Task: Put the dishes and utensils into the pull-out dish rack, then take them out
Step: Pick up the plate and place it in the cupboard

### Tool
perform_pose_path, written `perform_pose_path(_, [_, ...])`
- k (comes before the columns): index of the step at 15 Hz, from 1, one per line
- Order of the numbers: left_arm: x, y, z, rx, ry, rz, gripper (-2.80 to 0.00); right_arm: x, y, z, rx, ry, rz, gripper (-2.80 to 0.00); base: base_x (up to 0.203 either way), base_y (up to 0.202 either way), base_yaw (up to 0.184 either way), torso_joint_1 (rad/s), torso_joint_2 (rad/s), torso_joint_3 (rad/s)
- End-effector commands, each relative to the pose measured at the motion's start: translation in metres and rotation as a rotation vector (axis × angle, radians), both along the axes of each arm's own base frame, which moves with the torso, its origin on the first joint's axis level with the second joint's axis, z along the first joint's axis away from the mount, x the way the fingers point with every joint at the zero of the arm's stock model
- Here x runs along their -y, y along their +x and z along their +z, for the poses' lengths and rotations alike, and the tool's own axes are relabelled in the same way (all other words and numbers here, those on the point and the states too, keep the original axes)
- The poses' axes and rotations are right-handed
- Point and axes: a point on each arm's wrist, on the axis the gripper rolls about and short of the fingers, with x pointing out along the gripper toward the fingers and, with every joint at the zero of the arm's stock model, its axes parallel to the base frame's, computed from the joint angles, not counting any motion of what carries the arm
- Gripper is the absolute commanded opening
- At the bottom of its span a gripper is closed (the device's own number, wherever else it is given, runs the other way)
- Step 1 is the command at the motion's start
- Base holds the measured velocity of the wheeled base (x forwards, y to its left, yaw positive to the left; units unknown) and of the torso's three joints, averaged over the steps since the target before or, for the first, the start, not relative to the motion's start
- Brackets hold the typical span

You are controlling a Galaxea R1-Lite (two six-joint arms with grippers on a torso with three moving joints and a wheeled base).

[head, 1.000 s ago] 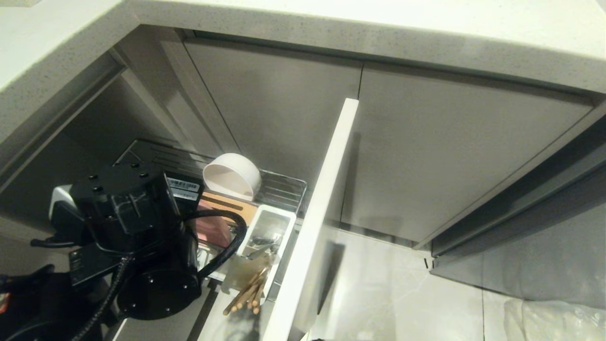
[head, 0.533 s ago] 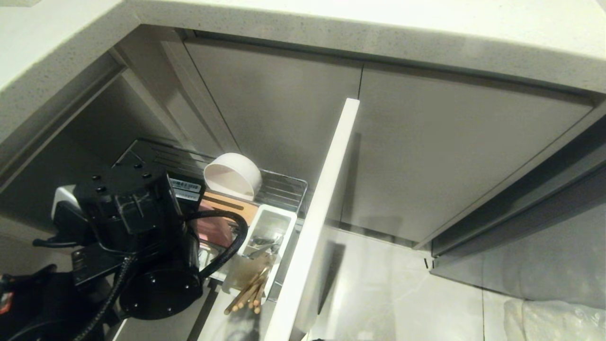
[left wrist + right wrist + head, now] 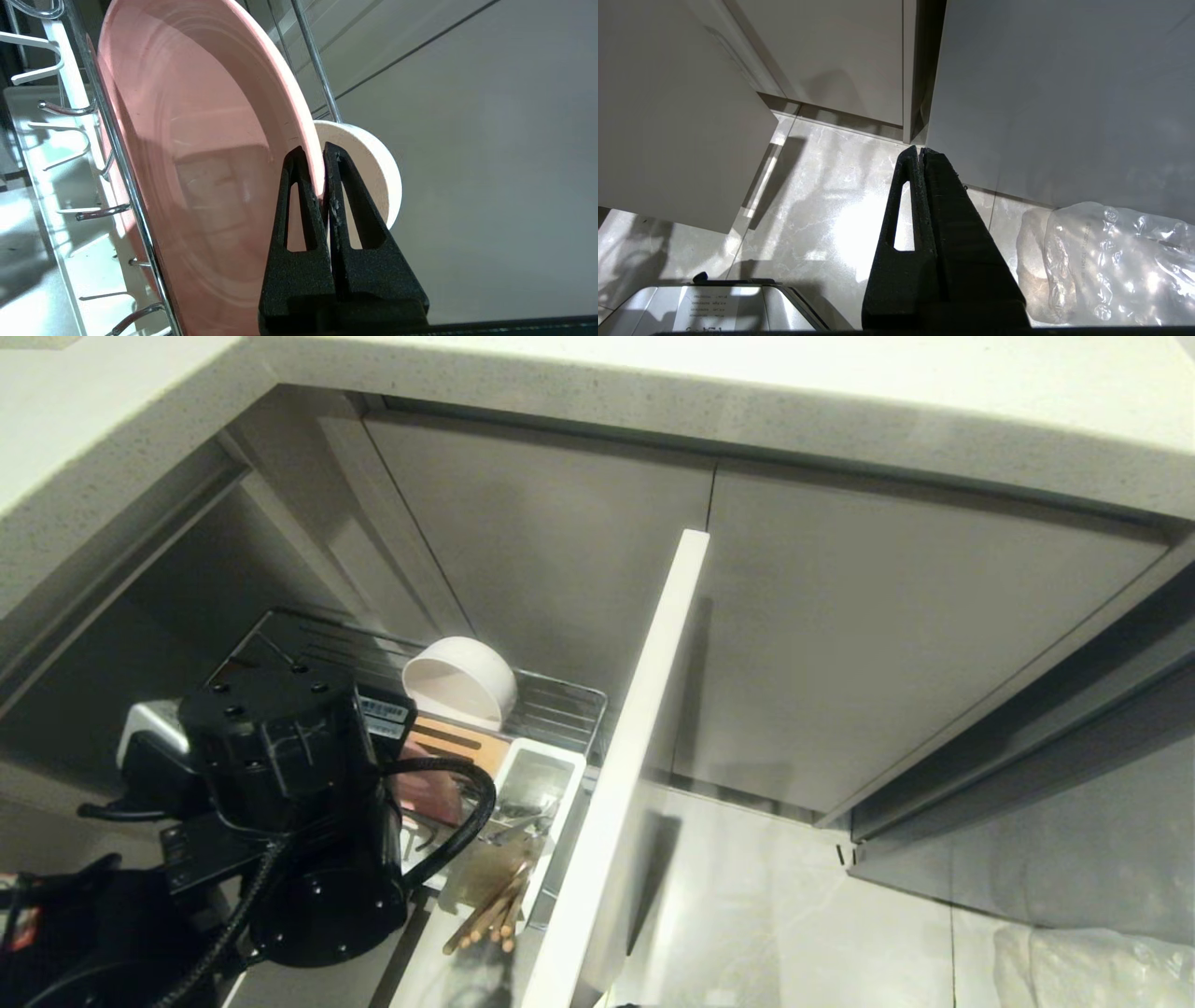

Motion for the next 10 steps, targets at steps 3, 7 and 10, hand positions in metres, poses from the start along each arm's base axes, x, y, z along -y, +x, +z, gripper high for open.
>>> perform_pose_path(3, [0.0016, 0.0014, -0.0022, -0.002, 0.000, 0.006, -2.80, 0.0000, 0.0000, 0.0000, 0.000, 0.000, -0.001, -2.80, 0.000, 0.000, 0.000, 0.000, 0.00, 0.000])
perform_pose_path(7, [0.0016, 0.0014, -0.0022, -0.002, 0.000, 0.006, -2.80, 0.0000, 0.0000, 0.0000, 0.000, 0.000, 0.000, -2.80, 0.000, 0.000, 0.000, 0.000, 0.00, 0.000])
perform_pose_path(10, [0.0011, 0.0009, -0.0018, -0.002, 0.001, 0.006, 0.00, 0.0000, 0.0000, 0.0000, 0.000, 0.000, 0.000, -2.80, 0.000, 0.000, 0.000, 0.000, 0.00, 0.000])
